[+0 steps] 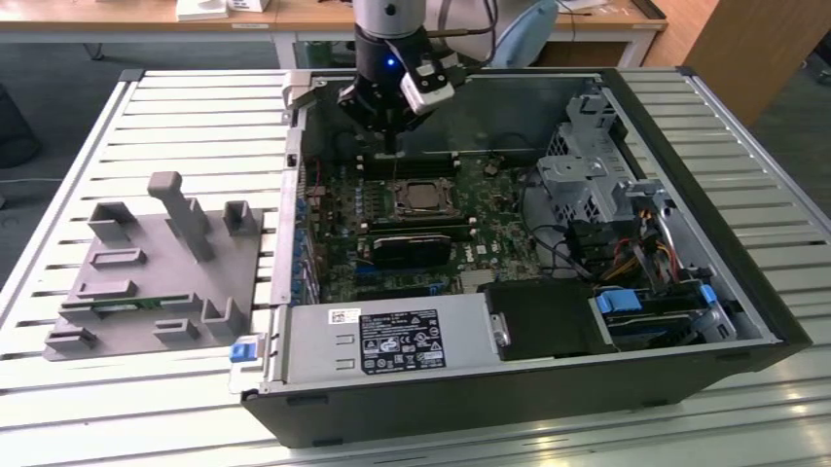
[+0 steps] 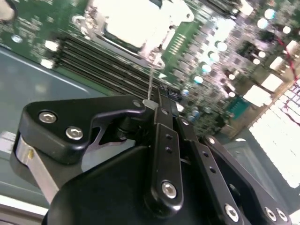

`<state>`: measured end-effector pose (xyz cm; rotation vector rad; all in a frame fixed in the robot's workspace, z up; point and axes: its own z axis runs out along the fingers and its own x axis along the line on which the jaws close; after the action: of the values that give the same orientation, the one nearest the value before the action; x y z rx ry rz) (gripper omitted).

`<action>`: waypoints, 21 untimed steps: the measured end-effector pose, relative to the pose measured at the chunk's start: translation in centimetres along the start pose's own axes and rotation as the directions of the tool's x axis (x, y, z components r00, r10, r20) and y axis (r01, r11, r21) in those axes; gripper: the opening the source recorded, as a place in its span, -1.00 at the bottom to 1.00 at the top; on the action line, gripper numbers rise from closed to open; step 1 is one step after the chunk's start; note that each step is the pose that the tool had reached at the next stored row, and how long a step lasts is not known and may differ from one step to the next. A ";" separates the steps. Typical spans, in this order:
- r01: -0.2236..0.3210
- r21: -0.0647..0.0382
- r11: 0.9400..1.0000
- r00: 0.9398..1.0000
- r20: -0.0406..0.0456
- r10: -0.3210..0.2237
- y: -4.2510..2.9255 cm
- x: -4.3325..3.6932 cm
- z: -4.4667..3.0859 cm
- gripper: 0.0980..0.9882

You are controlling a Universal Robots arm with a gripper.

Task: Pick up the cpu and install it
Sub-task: 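Install the first cpu locking lever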

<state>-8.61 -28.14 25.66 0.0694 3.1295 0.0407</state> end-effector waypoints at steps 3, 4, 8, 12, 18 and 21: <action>0.000 0.000 1.000 1.000 -0.004 0.000 0.08 -1.36 0.07 -0.98; 0.000 0.000 1.000 1.000 -0.005 0.000 0.10 -1.82 0.09 -0.98; 0.000 0.000 1.000 1.000 -0.005 0.000 0.12 -2.33 0.15 -0.98; 0.000 -0.008 1.000 1.000 -0.005 0.000 0.11 -2.35 0.40 -0.98; 0.000 -0.009 1.000 1.000 -0.005 0.000 0.12 -2.72 1.02 -0.98; 0.000 -0.009 1.000 1.000 -0.005 0.000 0.12 -3.04 1.31 -0.98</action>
<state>-5.56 -28.12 24.39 0.0696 3.1343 0.0557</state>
